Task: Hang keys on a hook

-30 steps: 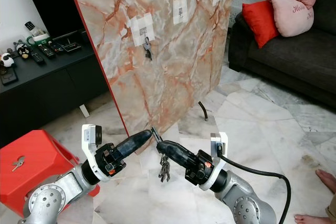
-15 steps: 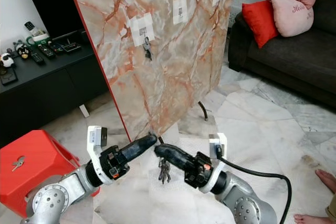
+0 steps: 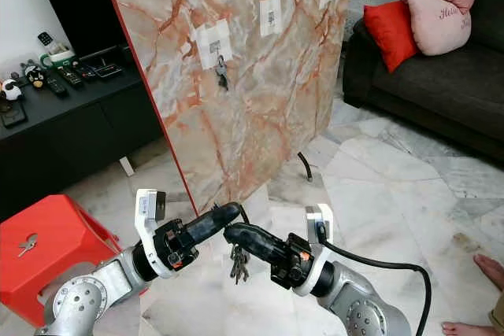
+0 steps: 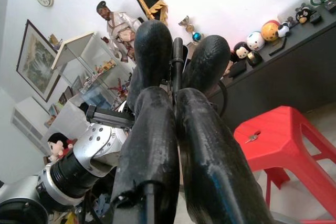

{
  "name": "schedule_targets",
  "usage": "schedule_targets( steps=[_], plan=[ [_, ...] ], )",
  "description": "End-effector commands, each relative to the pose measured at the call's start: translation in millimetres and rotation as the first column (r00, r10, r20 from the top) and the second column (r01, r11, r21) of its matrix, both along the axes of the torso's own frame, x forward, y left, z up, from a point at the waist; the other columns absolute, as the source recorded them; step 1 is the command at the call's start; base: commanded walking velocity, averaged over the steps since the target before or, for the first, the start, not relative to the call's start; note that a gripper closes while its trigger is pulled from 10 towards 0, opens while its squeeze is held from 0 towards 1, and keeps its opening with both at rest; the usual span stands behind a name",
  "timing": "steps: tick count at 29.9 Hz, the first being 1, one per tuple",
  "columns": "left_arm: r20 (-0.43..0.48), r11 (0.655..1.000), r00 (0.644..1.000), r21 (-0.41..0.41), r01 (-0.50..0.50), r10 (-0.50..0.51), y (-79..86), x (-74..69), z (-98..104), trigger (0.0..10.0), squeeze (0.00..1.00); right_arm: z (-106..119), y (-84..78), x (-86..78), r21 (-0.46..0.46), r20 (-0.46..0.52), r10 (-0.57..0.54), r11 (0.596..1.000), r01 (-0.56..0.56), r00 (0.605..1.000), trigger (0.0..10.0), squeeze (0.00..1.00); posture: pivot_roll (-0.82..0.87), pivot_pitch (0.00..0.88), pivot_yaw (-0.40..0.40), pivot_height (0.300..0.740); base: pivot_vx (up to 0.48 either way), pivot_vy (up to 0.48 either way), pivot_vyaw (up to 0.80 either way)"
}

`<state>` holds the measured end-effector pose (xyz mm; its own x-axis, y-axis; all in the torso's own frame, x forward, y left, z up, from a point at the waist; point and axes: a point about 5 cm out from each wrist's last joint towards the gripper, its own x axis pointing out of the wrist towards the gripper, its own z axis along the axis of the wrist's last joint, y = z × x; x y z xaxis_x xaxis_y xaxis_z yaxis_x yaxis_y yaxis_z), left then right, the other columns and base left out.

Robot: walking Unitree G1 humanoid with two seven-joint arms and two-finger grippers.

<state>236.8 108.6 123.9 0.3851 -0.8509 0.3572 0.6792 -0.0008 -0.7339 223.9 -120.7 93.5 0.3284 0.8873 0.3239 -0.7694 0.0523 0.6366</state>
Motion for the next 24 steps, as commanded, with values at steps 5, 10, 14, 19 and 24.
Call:
schedule_targets(
  steps=[5, 10, 14, 19, 24],
  plan=[
    [0.008, 1.0, 1.0, -0.009, -0.013, 0.013, 1.2, 2.2, 4.5, 0.0, 0.0, 4.5, 0.7, 0.6, 0.001, 0.028, 0.007, 1.0, -0.007, 1.0, 10.0, 0.0, 0.03, 0.0, 0.019, 0.74, 0.0, 0.0, 0.0],
    [0.005, 1.0, 1.0, -0.01, -0.013, 0.013, 1.6, 1.5, 3.9, 0.0, 0.0, 3.4, 1.0, 1.0, -0.002, 0.027, 0.004, 1.0, -0.004, 1.0, 10.0, 0.0, 0.03, 0.0, 0.021, 0.74, 0.0, 0.0, 0.0],
    [0.0, 1.0, 1.0, -0.016, -0.023, 0.023, 2.5, 1.4, 3.4, 0.0, 0.0, 3.2, 0.6, 1.1, -0.002, 0.028, -0.002, 1.0, 0.002, 1.0, 10.0, 0.0, 0.03, 0.0, 0.022, 0.74, 0.0, 0.0, 0.0],
    [-0.006, 0.999, 0.999, -0.019, -0.033, 0.033, 3.9, 0.5, 3.2, 0.0, 0.0, 3.3, 0.4, 0.4, 0.0, 0.027, -0.003, 1.0, 0.003, 1.0, 10.0, 0.0, 0.04, 0.0, 0.022, 0.74, 0.0, 0.0, 0.0],
    [-0.009, 0.999, 0.999, -0.02, -0.04, 0.04, 4.7, 0.8, 2.8, 0.0, 0.0, 3.5, -0.2, 1.1, 0.002, 0.03, -0.007, 1.0, 0.007, 1.0, 10.0, 0.0, 0.04, 0.0, 0.021, 0.74, 0.0, 0.0, 0.0]
  ],
)
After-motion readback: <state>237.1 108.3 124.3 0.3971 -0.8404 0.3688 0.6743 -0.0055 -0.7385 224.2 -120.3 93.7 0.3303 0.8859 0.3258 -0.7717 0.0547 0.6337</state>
